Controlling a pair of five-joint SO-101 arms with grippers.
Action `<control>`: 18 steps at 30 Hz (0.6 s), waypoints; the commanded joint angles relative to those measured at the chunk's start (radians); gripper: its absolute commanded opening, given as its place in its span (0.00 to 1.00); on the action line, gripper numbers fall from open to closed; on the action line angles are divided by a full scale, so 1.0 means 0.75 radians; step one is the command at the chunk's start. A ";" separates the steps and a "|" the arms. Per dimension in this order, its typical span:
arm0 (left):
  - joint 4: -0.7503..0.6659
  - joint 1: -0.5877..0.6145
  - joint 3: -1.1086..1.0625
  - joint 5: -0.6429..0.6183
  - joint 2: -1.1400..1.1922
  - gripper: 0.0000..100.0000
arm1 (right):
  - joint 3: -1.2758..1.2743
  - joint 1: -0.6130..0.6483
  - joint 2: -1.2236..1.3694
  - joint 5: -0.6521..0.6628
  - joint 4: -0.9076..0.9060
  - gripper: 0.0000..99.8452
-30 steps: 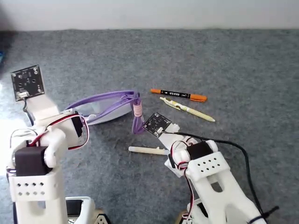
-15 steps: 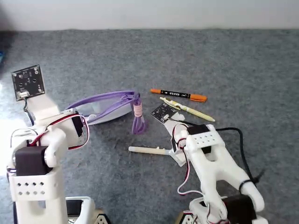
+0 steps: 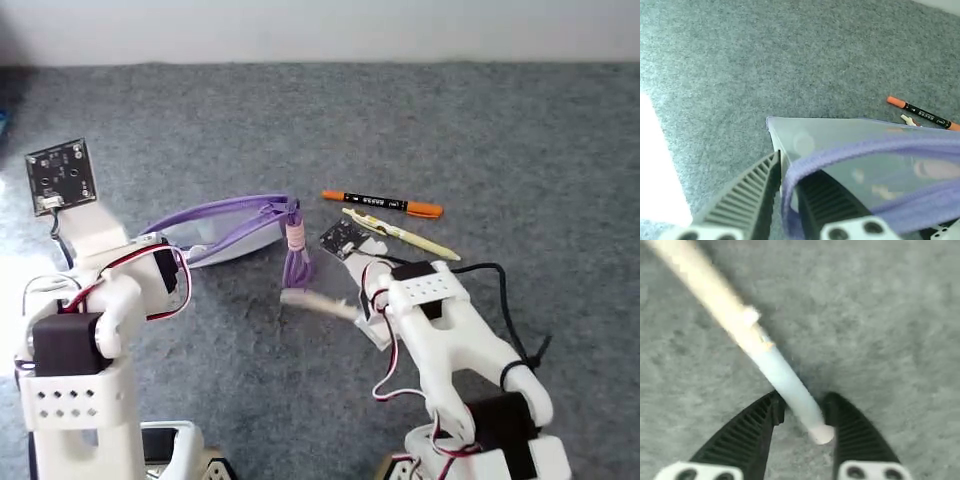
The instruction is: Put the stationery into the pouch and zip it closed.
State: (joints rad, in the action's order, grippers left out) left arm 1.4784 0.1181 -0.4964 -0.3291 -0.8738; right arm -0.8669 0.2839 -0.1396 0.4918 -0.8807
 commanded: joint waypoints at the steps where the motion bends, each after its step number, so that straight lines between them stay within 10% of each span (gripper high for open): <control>1: -0.043 0.012 -0.011 -0.012 0.020 0.01 | 0.033 -0.042 0.044 0.059 0.019 0.03; 18: -0.061 0.002 -0.011 -0.012 0.020 0.01 | 0.025 -0.666 -0.361 0.577 -0.463 0.01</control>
State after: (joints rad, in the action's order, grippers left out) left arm 1.4615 0.1181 -0.4979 -0.3291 -0.8723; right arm -0.8608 -0.1381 -0.3284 0.8508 -1.1554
